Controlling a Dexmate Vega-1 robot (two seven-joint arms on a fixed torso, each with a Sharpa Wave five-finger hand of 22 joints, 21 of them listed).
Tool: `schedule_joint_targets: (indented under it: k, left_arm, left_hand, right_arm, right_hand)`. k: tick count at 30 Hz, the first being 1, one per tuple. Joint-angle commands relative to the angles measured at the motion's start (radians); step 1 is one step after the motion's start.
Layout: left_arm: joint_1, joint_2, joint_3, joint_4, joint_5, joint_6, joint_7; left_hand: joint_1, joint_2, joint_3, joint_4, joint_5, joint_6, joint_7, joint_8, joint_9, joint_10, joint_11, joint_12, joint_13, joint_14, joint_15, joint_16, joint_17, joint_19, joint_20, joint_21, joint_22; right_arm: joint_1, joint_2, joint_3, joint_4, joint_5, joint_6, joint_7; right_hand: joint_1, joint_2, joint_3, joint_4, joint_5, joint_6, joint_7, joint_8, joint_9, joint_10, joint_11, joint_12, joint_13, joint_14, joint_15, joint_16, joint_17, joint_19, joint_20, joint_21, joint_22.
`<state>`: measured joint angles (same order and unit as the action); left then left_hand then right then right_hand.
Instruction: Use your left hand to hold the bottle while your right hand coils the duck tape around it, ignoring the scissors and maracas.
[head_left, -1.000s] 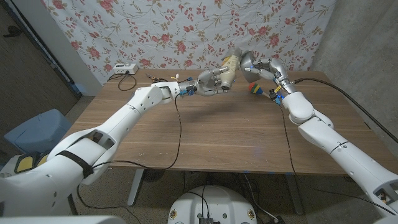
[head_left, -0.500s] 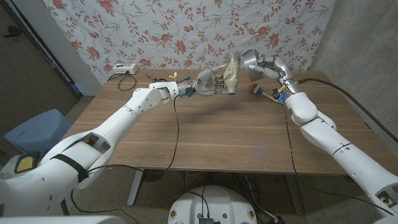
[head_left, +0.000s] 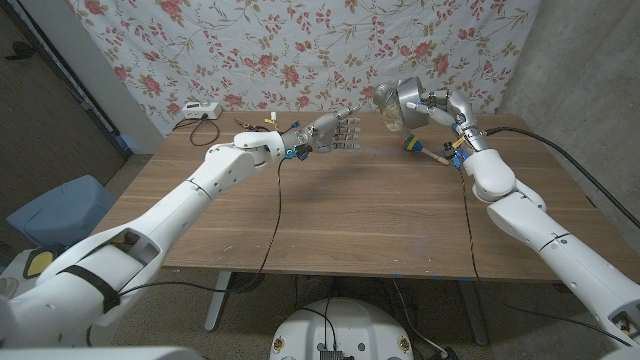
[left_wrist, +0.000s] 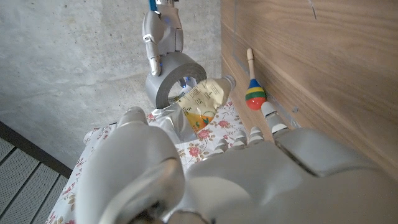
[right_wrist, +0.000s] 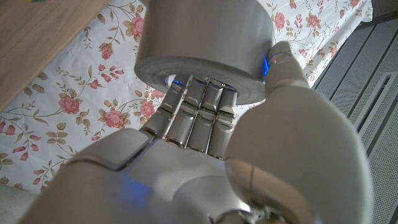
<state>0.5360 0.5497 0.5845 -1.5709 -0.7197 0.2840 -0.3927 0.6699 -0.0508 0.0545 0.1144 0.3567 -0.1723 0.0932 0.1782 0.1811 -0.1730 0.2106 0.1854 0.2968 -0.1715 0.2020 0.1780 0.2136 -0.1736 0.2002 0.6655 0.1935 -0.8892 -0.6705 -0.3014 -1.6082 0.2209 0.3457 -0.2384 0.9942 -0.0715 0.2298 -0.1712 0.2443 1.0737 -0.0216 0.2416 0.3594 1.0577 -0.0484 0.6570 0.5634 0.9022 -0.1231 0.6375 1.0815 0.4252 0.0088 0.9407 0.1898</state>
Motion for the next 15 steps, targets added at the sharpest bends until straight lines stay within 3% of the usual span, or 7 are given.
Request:
schedule_joint_targets:
  k: [1, 9, 15]
  left_arm:
    - [0.066, 0.101, 0.002, -0.173, 0.207, -0.026, 0.275]
    - [0.093, 0.165, 0.025, -0.242, 0.417, -0.026, 0.423]
    - [0.109, 0.212, 0.041, -0.310, 0.577, 0.038, 0.505]
  left_hand:
    - [-0.010, 0.000, -0.006, 0.001, 0.006, -0.476, -0.005, 0.005, 0.003, -0.394, 0.008, 0.005, 0.002, -0.352, 0.009, 0.007, -0.001, -0.495, 0.011, -0.001, 0.004]
    - [-0.014, -0.005, -0.019, 0.002, 0.012, -0.476, -0.022, 0.007, 0.003, -0.410, 0.007, 0.006, -0.005, -0.377, 0.009, 0.007, -0.003, -0.505, 0.011, -0.014, 0.005]
    - [-0.019, -0.010, -0.032, 0.004, 0.019, -0.482, -0.036, 0.006, 0.003, -0.431, 0.003, 0.006, -0.010, -0.401, 0.009, 0.006, -0.005, -0.517, 0.010, -0.030, 0.006]
  right_arm:
    - [-0.002, -0.008, 0.007, -0.020, -0.015, -0.025, -0.006]
    - [0.004, -0.029, -0.006, -0.053, -0.042, -0.061, 0.006]
    - [-0.001, -0.051, -0.019, -0.090, -0.084, -0.096, 0.007]
  right_hand:
    - [0.210, 0.217, 0.064, 0.035, 0.007, 0.011, -0.003, 0.008, 0.004, 0.029, -0.024, 0.003, 0.003, 0.009, -0.074, -0.001, 0.004, 0.001, -0.002, 0.008, 0.002]
    - [0.208, 0.216, 0.067, 0.034, 0.007, 0.013, -0.003, 0.008, 0.003, 0.027, -0.023, 0.003, 0.004, 0.012, -0.075, -0.003, 0.007, 0.000, -0.001, 0.011, 0.001]
    - [0.207, 0.215, 0.069, 0.034, 0.008, 0.014, -0.004, 0.007, 0.003, 0.029, -0.023, 0.002, 0.004, 0.013, -0.074, -0.006, 0.007, -0.001, -0.001, 0.014, 0.001]
